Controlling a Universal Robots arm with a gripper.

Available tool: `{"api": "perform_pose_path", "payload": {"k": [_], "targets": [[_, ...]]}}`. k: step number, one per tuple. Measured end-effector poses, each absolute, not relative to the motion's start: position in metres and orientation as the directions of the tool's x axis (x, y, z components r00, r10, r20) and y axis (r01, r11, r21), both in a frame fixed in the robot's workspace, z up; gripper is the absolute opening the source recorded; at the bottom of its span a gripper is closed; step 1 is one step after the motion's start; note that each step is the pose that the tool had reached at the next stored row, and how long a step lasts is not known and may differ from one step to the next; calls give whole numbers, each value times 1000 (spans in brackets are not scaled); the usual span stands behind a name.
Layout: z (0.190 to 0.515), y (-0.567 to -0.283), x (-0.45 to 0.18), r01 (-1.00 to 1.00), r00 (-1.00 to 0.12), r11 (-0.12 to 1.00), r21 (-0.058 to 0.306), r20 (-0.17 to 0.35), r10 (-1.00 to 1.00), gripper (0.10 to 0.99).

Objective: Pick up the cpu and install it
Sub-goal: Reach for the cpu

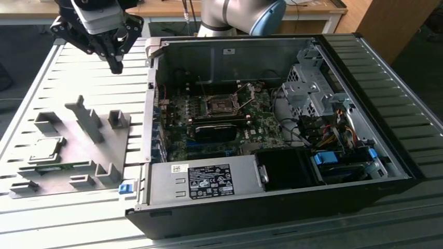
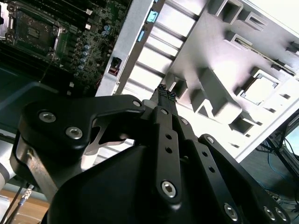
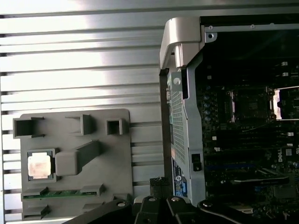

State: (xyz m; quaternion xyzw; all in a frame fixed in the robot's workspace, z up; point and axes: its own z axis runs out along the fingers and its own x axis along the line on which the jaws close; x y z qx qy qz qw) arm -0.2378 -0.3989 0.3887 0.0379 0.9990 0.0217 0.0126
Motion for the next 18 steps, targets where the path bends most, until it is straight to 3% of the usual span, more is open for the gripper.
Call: {"api": "perform_pose_path", "payload": {"k": [18], "targets": [[388,-399,-250,75,-997,996,44,-23,76,106]]}}
